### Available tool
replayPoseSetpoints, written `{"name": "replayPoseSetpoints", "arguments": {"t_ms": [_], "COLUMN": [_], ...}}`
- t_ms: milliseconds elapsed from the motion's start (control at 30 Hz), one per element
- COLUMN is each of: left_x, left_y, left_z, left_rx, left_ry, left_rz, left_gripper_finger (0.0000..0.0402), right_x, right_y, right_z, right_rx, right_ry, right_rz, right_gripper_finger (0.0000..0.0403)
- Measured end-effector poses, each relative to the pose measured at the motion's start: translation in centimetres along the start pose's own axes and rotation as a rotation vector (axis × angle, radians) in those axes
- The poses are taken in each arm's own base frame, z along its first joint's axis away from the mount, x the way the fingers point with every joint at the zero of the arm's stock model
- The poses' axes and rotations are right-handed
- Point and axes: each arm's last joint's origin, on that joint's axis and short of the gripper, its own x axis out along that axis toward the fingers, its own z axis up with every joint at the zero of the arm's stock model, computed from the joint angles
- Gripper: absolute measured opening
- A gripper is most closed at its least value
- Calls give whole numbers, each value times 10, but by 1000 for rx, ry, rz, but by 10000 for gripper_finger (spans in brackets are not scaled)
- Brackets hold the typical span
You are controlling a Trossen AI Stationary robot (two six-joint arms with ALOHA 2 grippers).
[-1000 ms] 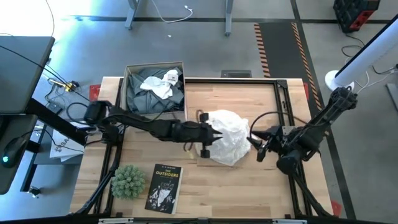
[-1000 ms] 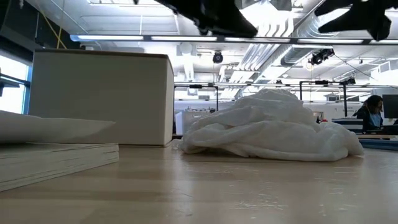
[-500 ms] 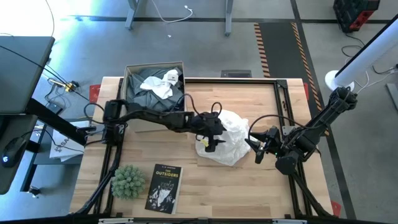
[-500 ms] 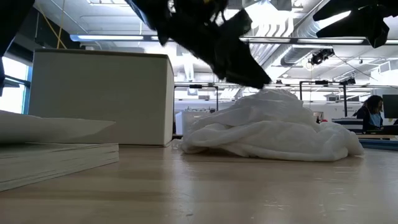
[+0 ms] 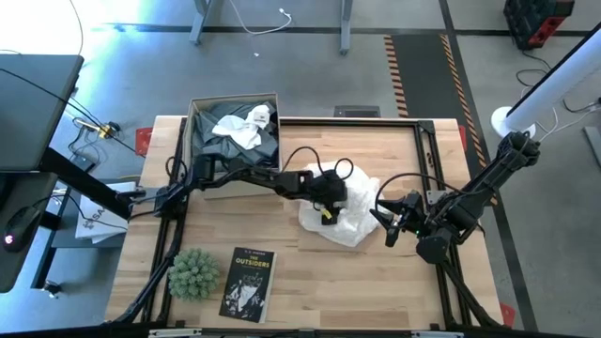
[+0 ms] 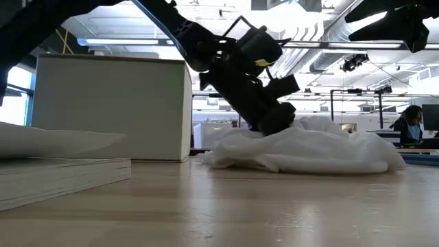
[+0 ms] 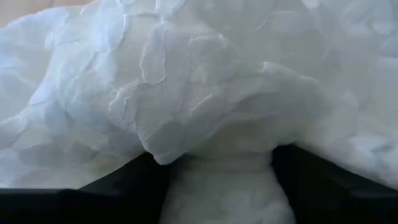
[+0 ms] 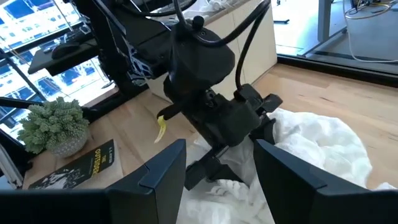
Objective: Sort clothes
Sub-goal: Put the white dress into the laundry organizer
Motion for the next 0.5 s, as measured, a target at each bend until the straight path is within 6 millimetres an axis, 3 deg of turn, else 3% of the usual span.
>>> {"name": "replayPoseSetpoints", "arguments": {"t_ms": [100,267,400,500], "left_x": [2,-7,-35,-78], "left_y": [0,5,6,2], "left_z": [-1,3,19,42], "left_rx": [19,24,31,104], "left_ry": [0,-1,-16,-55], "left_rz": [3,15,69,180], "left_gripper_finger": [203,38,34,34], "right_x": [0,0,0,0], "right_y": [0,0,0,0], "right_z": [0,0,0,0], "right_rx": [0,0,-1,-3], "right_ry": [0,0,1,0], "right_rz": [0,0,0,-1], "right_gripper_finger": [184,184,184,184]}}
